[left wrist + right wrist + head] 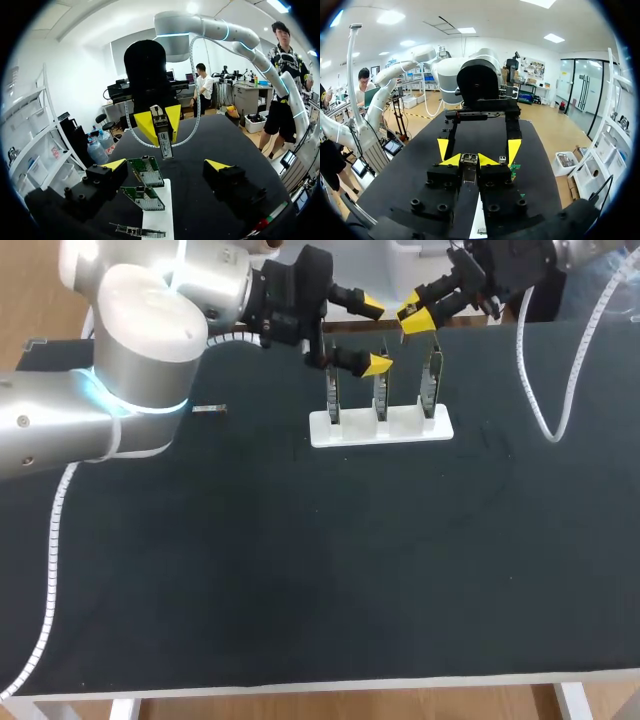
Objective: Pick up the optical module with the left hand, and insert it into the network port with the right hand.
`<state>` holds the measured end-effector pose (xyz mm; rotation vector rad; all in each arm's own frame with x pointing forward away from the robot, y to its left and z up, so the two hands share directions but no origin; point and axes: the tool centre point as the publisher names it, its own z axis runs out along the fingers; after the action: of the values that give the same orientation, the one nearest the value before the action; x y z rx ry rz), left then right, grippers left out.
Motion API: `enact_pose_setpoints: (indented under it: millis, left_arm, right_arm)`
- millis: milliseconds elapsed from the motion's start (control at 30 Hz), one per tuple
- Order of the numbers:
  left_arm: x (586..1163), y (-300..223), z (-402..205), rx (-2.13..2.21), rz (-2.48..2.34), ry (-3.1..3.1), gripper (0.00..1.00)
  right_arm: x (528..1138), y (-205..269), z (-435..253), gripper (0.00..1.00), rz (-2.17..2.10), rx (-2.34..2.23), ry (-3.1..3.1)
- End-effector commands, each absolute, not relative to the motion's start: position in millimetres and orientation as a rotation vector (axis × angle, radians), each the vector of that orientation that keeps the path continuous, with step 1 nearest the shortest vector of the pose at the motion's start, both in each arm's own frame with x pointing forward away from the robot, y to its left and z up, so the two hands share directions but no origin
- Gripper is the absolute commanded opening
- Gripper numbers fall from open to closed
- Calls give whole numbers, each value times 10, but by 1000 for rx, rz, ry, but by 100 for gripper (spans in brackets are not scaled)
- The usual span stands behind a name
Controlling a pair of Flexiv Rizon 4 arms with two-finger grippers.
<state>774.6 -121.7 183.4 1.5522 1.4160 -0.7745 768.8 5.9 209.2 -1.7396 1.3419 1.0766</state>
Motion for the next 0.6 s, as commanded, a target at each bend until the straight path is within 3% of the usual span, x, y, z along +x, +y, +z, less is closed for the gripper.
enact_pose_setpoints:
  millis: [33, 600]
  left_arm:
    - [7765, -1234, 1836, 1574, -746, 1456, 100]
    - [7843, -1076, 1846, 1656, -653, 1590, 100]
  right_arm:
    - [7683, 58, 2095, 0, 1075, -1739, 1343]
    - [7683, 58, 2095, 0, 1075, -1739, 1343]
